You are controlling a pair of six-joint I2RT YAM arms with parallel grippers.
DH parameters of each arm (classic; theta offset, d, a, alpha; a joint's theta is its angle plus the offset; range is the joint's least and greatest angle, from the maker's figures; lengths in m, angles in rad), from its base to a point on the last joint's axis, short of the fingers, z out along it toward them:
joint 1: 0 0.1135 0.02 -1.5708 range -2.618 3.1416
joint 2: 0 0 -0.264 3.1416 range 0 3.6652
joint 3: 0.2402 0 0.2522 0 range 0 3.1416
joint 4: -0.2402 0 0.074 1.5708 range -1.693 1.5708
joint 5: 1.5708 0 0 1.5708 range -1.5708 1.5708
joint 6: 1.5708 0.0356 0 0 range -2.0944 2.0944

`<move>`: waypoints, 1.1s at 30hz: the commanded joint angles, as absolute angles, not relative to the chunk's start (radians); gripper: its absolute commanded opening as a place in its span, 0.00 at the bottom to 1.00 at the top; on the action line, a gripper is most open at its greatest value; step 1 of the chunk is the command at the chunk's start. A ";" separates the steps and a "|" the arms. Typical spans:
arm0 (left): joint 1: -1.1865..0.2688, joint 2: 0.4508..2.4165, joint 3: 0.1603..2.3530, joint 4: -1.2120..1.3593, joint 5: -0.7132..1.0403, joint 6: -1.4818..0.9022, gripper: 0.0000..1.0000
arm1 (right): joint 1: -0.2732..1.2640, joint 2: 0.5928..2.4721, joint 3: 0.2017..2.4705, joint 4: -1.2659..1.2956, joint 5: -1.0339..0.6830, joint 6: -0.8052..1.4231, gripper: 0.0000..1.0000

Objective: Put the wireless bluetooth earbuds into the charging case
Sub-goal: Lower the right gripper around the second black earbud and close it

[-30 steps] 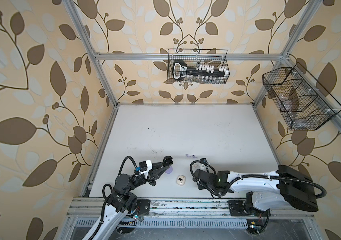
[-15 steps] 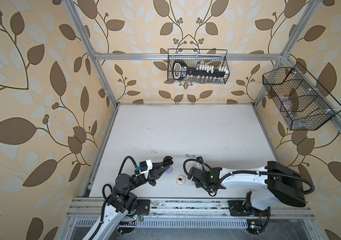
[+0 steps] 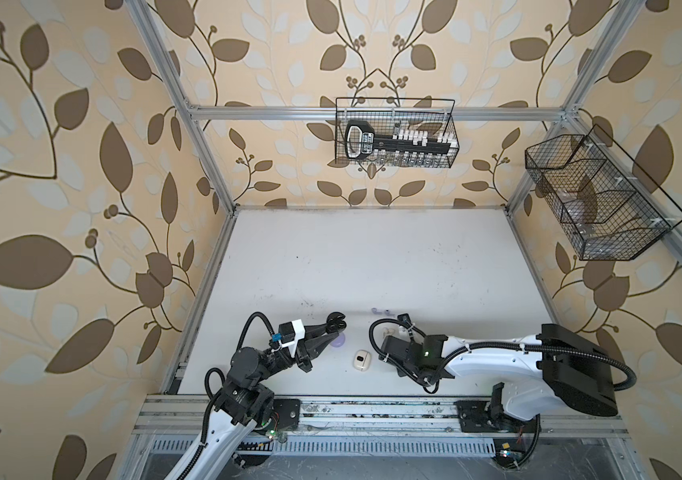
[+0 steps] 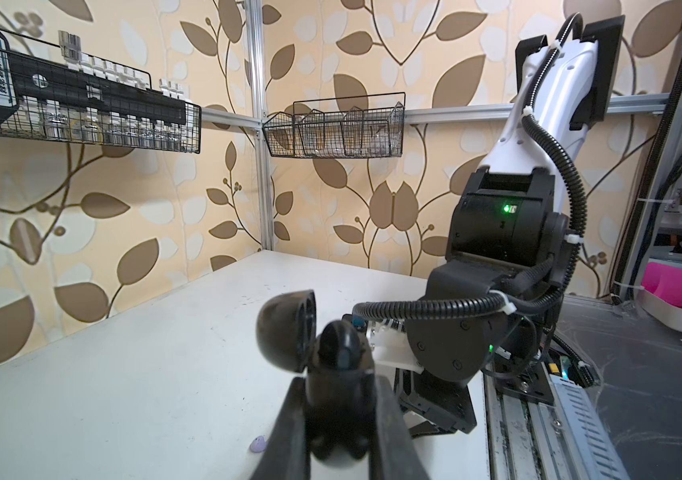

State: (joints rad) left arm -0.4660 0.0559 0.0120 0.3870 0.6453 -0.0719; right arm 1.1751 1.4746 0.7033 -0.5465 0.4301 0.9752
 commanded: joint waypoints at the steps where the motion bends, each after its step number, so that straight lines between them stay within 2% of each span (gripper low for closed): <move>1: -0.473 0.049 0.020 0.427 0.643 -0.055 0.00 | 1.167 1.439 0.695 -0.572 0.441 0.981 0.34; 11: -0.473 0.049 0.021 0.426 0.644 -0.055 0.00 | 1.090 1.428 0.707 -0.504 0.329 0.903 0.35; 22: -0.474 0.052 0.019 0.428 0.641 -0.052 0.00 | 1.061 1.513 0.750 -0.500 0.284 0.852 0.37; 33: -0.474 0.052 0.017 0.430 0.641 -0.052 0.00 | 1.058 1.594 0.774 -0.482 0.268 0.831 0.32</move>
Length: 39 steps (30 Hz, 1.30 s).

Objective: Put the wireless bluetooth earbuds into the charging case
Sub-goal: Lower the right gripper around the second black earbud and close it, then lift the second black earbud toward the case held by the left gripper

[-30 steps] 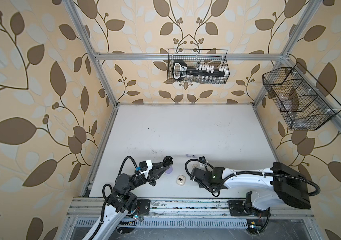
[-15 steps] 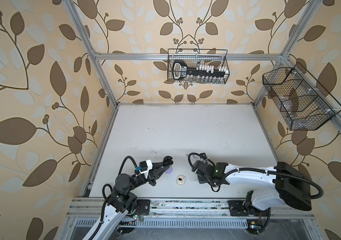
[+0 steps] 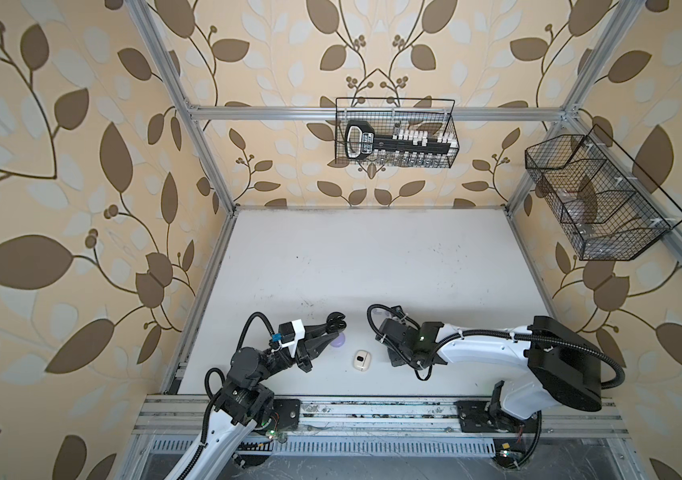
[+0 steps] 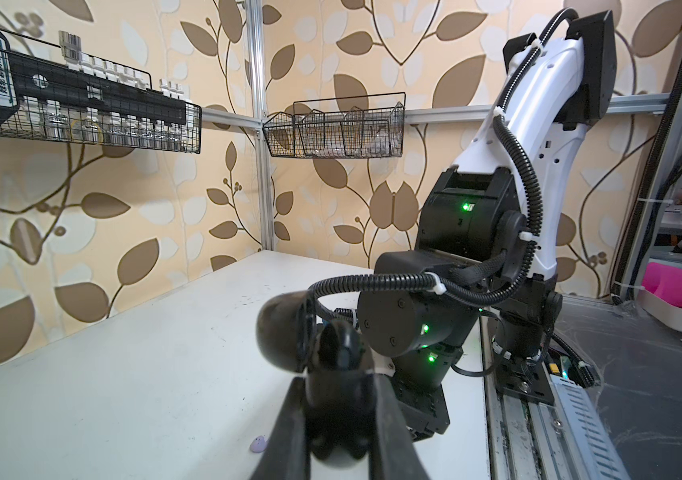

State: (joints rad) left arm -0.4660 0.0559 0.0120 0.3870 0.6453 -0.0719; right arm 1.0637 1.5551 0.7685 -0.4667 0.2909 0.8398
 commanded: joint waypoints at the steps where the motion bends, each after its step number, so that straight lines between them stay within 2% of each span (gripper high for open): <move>1: -0.473 0.052 0.017 0.429 0.641 -0.052 0.00 | 1.058 1.596 0.775 -0.482 0.266 0.831 0.32; 14: -0.473 0.052 0.017 0.429 0.641 -0.052 0.00 | 1.076 1.590 0.769 -0.517 0.307 0.846 0.29; 23: -0.473 0.052 0.019 0.429 0.641 -0.052 0.00 | 1.091 1.590 0.762 -0.525 0.322 0.860 0.20; 31: -0.474 0.052 0.019 0.429 0.643 -0.052 0.00 | 1.111 1.585 0.758 -0.513 0.330 0.882 0.16; 39: -0.474 0.052 0.021 0.426 0.641 -0.054 0.00 | 1.130 1.470 0.786 -0.508 0.399 0.895 0.15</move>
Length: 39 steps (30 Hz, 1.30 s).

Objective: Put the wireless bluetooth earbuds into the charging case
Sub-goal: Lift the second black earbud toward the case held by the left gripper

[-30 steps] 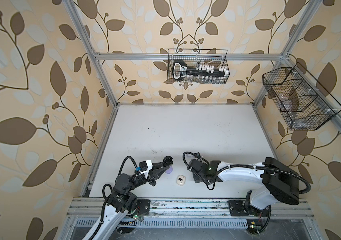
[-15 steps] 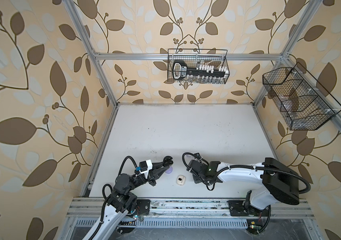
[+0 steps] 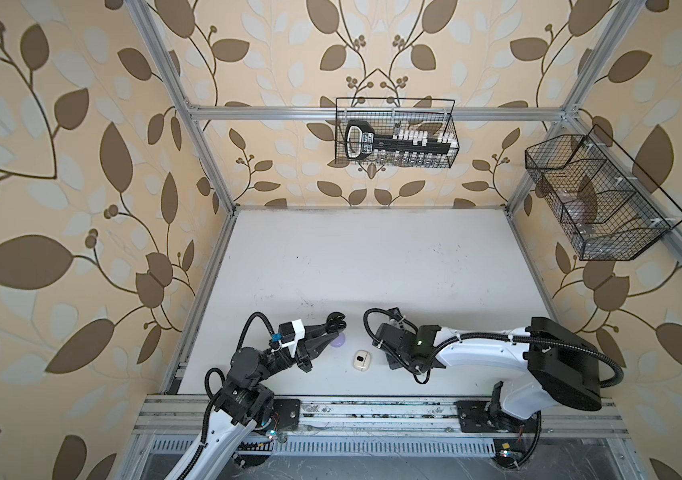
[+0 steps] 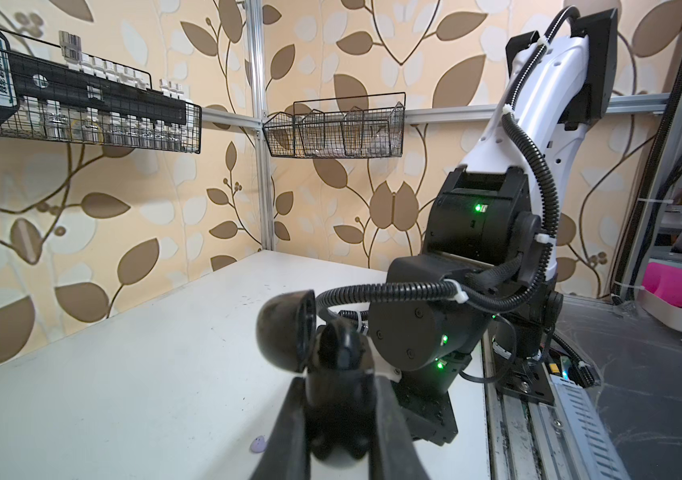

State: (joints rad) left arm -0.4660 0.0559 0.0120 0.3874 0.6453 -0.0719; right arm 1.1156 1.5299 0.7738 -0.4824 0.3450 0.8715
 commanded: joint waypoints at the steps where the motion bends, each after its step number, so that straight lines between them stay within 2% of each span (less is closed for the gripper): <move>1: -0.473 0.052 0.019 0.425 0.641 -0.055 0.00 | 1.132 1.456 0.799 -0.511 0.415 0.893 0.15; 5: -0.473 0.052 0.018 0.431 0.643 -0.063 0.00 | 1.152 1.393 0.847 -0.523 0.503 0.899 0.15; 10: -0.474 0.069 0.008 0.469 0.644 -0.085 0.00 | 1.179 1.310 0.865 -0.391 0.575 0.864 0.14; 16: -0.474 0.103 0.023 0.500 0.660 -0.119 0.00 | 1.224 1.218 0.868 -0.110 0.607 0.708 0.16; 26: -0.474 0.142 0.050 0.491 0.630 -0.153 0.00 | 1.366 1.206 0.906 0.174 0.688 0.424 0.17; 39: -0.474 0.154 0.061 0.529 0.627 -0.230 0.00 | 1.395 1.248 0.838 0.472 0.600 0.213 0.16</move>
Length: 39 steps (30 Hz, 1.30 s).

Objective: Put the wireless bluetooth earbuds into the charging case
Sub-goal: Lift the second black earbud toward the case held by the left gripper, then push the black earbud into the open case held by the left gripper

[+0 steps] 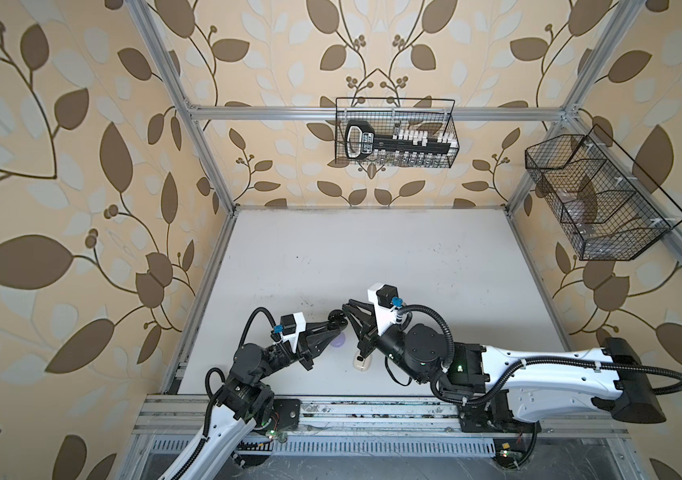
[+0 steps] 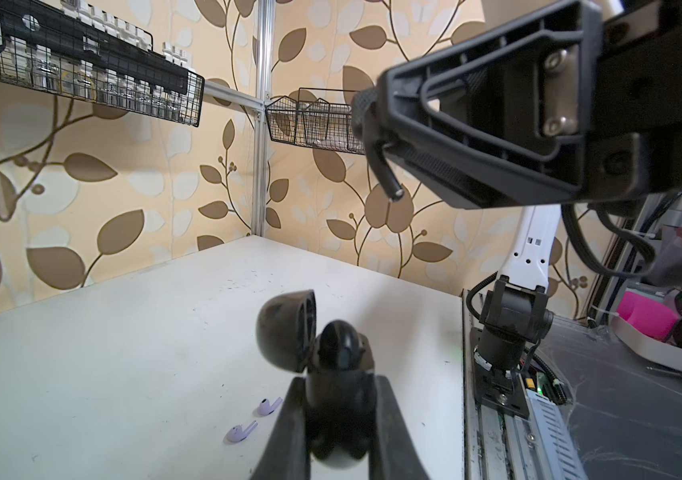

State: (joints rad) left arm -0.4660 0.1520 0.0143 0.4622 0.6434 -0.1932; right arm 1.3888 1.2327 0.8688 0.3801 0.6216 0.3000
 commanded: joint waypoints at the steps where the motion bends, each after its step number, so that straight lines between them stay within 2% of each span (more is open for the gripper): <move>1: -0.473 0.156 0.066 0.532 0.627 -0.242 0.00 | 1.395 1.248 0.829 0.494 0.589 0.203 0.16; 11: -0.474 0.196 0.086 0.571 0.618 -0.327 0.00 | 1.395 1.273 0.763 0.613 0.548 0.143 0.15; 28: -0.474 0.207 0.093 0.578 0.636 -0.332 0.00 | 1.362 1.310 0.757 0.623 0.577 0.164 0.14; 39: -0.473 0.207 0.091 0.572 0.631 -0.323 0.00 | 1.335 1.342 0.763 0.631 0.535 0.195 0.13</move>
State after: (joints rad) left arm -0.4660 0.2050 0.0494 0.5201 0.6239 -0.3214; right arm 1.3338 1.3228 0.7628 0.6064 0.5518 0.1905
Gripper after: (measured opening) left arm 0.182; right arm 0.136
